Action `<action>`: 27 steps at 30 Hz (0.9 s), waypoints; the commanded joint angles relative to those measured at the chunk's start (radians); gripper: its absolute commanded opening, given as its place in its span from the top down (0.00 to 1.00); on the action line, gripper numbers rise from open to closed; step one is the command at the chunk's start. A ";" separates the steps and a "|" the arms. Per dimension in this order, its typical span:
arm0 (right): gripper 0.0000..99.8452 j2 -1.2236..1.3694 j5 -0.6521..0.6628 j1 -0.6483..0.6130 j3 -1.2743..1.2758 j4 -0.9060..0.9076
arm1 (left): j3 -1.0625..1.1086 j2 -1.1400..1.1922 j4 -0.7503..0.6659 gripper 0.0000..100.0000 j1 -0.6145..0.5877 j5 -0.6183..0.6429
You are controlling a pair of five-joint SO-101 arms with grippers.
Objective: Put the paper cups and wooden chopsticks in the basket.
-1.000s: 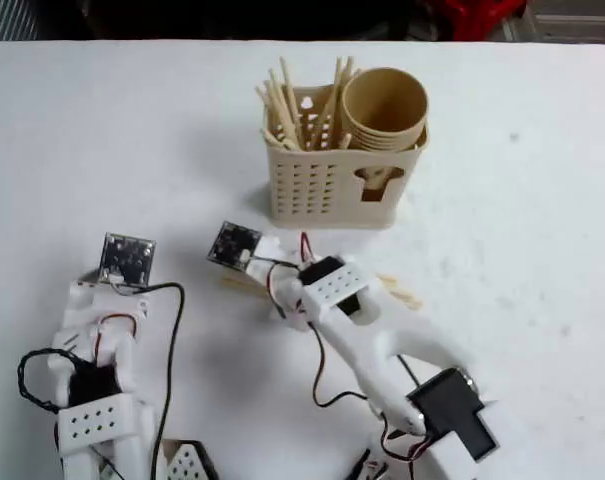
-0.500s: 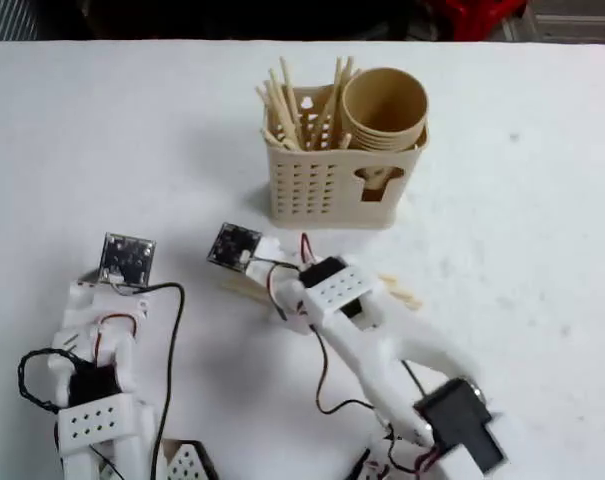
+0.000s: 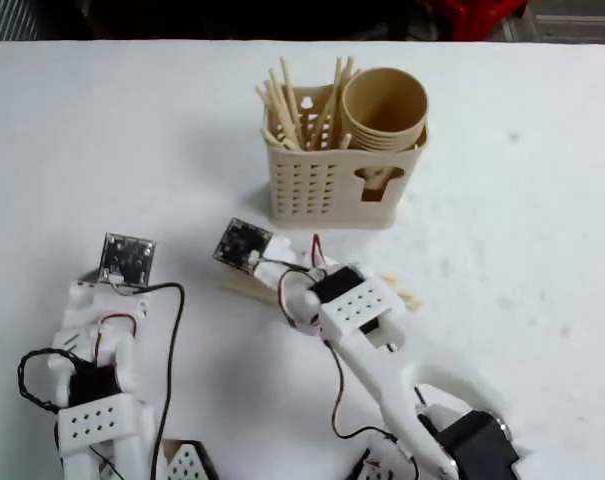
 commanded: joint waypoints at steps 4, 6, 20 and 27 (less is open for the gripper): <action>0.85 0.079 -0.020 -0.030 -0.023 -0.056 | -0.005 -0.013 -0.020 0.91 0.016 0.006; 0.85 0.139 -0.020 -0.033 -0.057 -0.050 | -0.005 -0.013 -0.020 0.91 0.016 0.006; 0.97 0.278 -0.020 -0.031 -0.129 0.002 | -0.005 -0.013 -0.020 0.91 0.016 0.006; 0.98 0.094 -0.032 -0.001 -0.115 0.084 | -0.005 -0.013 -0.020 0.91 0.016 0.006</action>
